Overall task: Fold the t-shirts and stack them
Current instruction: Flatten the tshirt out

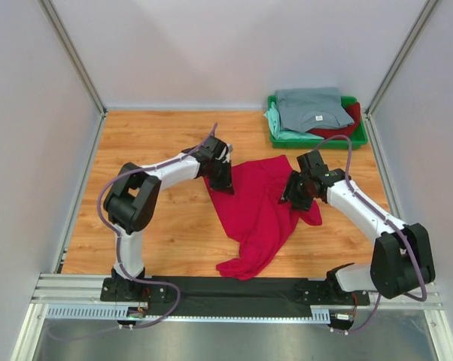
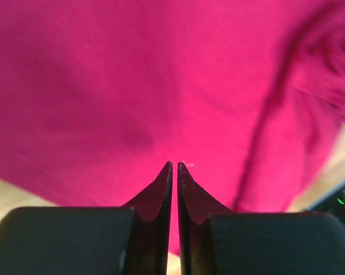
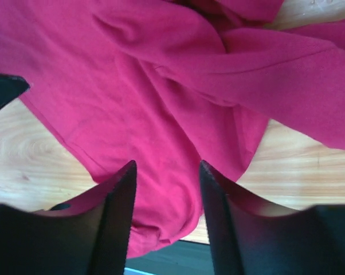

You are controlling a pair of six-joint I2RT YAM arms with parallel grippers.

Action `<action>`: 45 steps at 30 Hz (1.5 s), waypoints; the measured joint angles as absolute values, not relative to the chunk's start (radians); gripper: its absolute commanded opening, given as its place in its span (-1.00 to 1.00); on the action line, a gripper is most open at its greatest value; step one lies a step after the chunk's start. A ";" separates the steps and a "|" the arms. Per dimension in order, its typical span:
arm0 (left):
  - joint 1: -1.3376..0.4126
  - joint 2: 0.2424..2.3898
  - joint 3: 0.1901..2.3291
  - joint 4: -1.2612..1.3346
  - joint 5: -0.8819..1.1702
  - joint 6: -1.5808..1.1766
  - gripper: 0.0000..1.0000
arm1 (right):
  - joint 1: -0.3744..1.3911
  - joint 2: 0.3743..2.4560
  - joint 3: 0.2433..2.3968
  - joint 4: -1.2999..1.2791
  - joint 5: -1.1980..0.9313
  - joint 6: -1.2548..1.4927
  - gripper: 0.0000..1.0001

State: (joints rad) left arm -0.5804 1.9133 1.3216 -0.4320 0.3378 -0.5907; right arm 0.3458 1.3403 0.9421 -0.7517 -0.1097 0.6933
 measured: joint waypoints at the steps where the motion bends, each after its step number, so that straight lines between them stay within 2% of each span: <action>1: -0.580 1.952 1.349 -0.438 0.324 -0.585 -0.54 | 0.346 1.349 0.934 -0.737 -0.107 0.699 0.05; 4: -0.580 2.003 1.373 -0.472 0.268 -0.567 -0.26 | 0.346 1.388 0.920 -0.714 -0.106 0.707 0.13; 8: -0.572 2.019 1.393 -0.525 0.228 -0.572 -0.31 | 0.346 1.437 0.913 -0.702 -0.104 0.705 0.18; 9: -0.565 2.022 1.394 -0.528 0.231 -0.579 -0.38 | 0.346 1.445 0.913 -0.699 -0.103 0.702 0.18; 11: -0.536 2.020 1.367 -0.507 0.270 -0.609 -0.39 | 0.346 1.457 0.916 -0.695 -0.102 0.696 0.18; 15: -0.406 1.942 1.212 -0.436 0.379 -0.672 -0.37 | 0.350 1.487 0.923 -0.683 -0.103 0.688 0.18; 19: -0.294 1.801 1.044 -0.460 0.353 -0.678 -0.34 | 0.377 1.544 0.928 -0.663 -0.105 0.687 0.18; 24: -0.307 1.625 0.849 -0.475 0.330 -0.687 -0.33 | 0.435 1.628 0.940 -0.619 -0.126 0.687 0.18; 30: -0.314 1.517 0.766 -0.507 0.327 -0.693 -0.31 | 0.495 1.762 1.062 -0.570 -0.186 0.696 0.11; 35: -0.314 1.470 0.760 -0.513 0.306 -0.694 -0.31 | 0.541 1.814 1.104 -0.524 -0.220 0.722 -0.21; 39: -0.314 1.444 0.734 -0.515 0.295 -0.699 -0.30 | 0.553 1.827 1.105 -0.515 -0.218 0.731 -0.72; 40: -0.313 1.439 0.728 -0.517 0.289 -0.702 -0.30 | 0.553 1.830 1.107 -0.518 -0.214 0.727 -0.99; 45: -0.285 1.391 0.659 -0.522 0.275 -0.729 -0.31 | 0.523 1.876 1.219 -0.622 -0.113 0.637 -0.99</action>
State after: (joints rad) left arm -0.2848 1.3914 0.6594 -0.5220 0.2749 -0.7292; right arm 0.5232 1.8759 1.2186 -0.6216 -0.1135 0.6373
